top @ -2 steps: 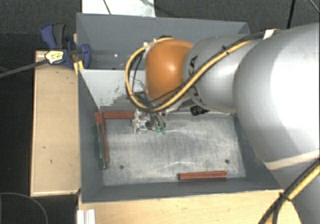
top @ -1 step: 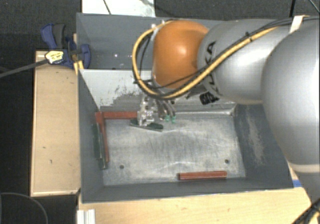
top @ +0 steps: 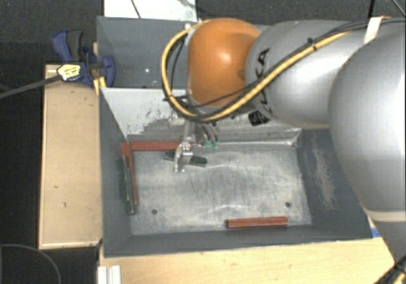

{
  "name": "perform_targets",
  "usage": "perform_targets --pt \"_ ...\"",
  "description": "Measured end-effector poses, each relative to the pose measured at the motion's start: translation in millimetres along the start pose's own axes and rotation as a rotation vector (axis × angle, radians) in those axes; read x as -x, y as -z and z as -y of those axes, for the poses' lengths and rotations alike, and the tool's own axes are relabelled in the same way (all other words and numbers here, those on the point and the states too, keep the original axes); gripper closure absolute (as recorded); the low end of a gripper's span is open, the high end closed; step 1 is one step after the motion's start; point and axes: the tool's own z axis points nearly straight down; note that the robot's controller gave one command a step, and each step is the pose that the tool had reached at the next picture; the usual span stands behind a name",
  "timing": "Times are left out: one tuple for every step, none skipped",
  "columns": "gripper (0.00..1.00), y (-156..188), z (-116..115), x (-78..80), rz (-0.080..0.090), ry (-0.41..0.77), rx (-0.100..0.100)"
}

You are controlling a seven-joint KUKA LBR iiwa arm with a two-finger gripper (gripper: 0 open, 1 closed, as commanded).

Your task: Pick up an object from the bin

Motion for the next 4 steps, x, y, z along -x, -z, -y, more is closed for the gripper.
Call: perform_targets --pt "0.00 -15.8 -5.9 1.6 -0.001 0.017 0.000" --pt "0.00 -64.8 50.9 -1.6 0.004 -0.044 0.002" --pt "0.00 -97.2 93.5 -3.7 -0.004 -0.055 -0.003" --pt "1.00 -102.0 44.6 6.3 0.006 -0.168 0.002"
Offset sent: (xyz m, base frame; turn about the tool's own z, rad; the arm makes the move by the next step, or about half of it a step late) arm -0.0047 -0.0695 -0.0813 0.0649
